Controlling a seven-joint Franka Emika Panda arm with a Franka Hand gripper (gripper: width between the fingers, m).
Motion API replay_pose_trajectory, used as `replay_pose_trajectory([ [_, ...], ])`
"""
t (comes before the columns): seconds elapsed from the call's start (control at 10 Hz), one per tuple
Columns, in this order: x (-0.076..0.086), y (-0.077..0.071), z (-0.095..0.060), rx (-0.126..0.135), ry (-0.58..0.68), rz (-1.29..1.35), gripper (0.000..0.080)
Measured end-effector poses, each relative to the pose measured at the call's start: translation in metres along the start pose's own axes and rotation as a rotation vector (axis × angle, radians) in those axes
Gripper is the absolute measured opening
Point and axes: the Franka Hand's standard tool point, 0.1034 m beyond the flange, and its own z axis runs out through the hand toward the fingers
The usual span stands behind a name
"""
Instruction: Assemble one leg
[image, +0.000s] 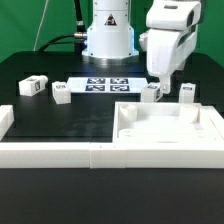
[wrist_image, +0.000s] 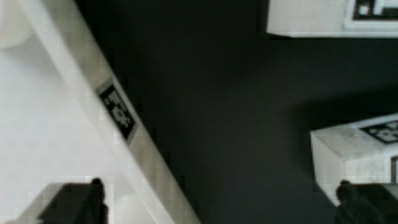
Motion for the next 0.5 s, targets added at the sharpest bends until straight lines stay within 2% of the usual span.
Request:
replay_pose_trajectory([
  [0.1, -0.002, -0.002, 0.0, -0.009, 0.03, 0.139, 0.0649],
  [0.2, -0.007, -0.012, 0.002, -0.003, 0.044, 0.345, 0.0649],
  [0.5, 0.002, -0.033, 0.007, 0.034, 0.041, 0.752, 0.0649],
])
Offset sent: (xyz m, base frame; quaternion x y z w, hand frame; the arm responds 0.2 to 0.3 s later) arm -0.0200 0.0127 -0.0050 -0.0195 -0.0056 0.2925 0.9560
